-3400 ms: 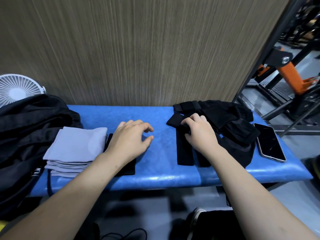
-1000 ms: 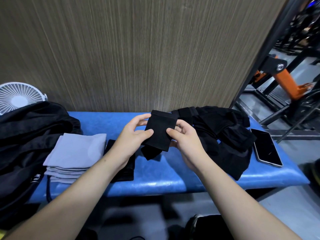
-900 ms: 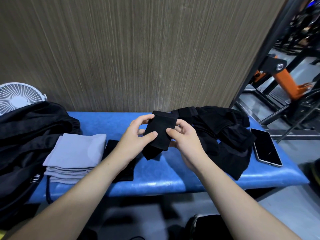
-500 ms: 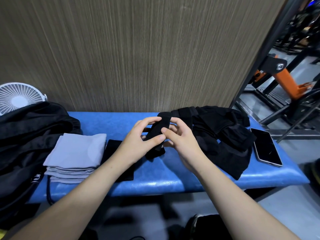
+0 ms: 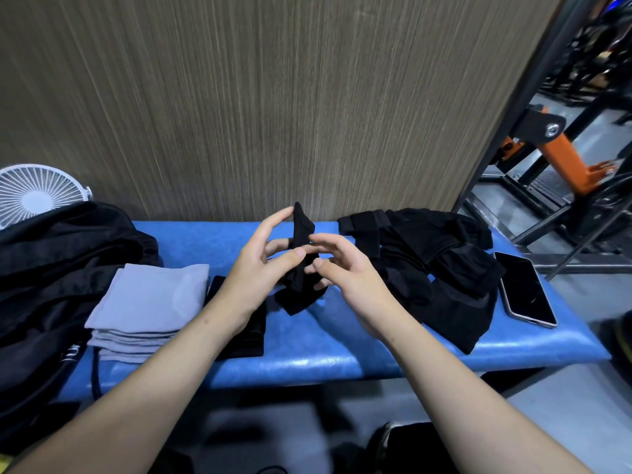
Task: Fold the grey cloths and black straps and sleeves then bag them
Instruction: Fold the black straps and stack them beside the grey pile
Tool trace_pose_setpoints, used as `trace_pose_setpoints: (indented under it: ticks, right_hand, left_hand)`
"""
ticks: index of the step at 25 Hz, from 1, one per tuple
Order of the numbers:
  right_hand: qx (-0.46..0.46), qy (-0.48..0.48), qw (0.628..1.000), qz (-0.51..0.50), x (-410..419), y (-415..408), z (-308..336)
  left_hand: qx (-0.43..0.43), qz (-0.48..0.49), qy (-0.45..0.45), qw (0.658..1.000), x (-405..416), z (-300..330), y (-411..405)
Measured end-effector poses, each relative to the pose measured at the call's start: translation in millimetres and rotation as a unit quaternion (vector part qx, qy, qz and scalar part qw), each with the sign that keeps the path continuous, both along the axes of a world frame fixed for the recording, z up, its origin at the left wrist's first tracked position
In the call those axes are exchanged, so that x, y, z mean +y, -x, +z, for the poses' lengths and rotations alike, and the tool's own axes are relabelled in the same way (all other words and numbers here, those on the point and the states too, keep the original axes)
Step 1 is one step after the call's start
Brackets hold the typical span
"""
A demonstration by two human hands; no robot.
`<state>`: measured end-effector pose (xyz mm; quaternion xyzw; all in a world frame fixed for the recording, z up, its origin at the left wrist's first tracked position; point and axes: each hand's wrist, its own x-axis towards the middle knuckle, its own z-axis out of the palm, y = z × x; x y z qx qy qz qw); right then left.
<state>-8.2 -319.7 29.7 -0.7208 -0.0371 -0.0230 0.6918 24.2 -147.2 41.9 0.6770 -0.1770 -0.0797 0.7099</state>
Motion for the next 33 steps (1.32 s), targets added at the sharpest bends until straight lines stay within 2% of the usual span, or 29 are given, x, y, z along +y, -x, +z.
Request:
trace_pose_setpoints:
  ticks: [6, 12, 18, 23, 26, 29, 33]
  right_hand:
    - [-0.006, -0.008, 1.0, -0.007, -1, 0, 0]
    - [-0.009, -0.027, 1.0, -0.005, 2, 1, 3]
    - [0.006, -0.076, 0.997, -0.019, 4, 2, 2]
    - [-0.022, -0.079, 0.995, -0.049, 3, 0, 1]
    - [-0.041, -0.079, 0.994, -0.071, 2, -2, 1]
    - [-0.055, -0.078, 0.993, -0.066, 0, -1, 2]
    - [-0.045, -0.067, 0.995, -0.059, 0, 0, 1]
  left_hand:
    - [0.032, 0.02, 0.004, 0.999, 1, -2, -4]
    - [0.026, -0.062, -0.011, 0.998, -1, 0, 1]
    - [-0.02, -0.022, -0.069, 0.997, -2, -8, -3]
    - [-0.035, 0.0, -0.087, 0.996, 0, -13, -6]
    - [0.037, 0.057, -0.063, 0.996, -4, -12, -4]
    - [0.122, 0.066, -0.044, 0.989, -2, -14, -8]
    - [0.121, 0.049, -0.025, 0.991, 2, -13, -10]
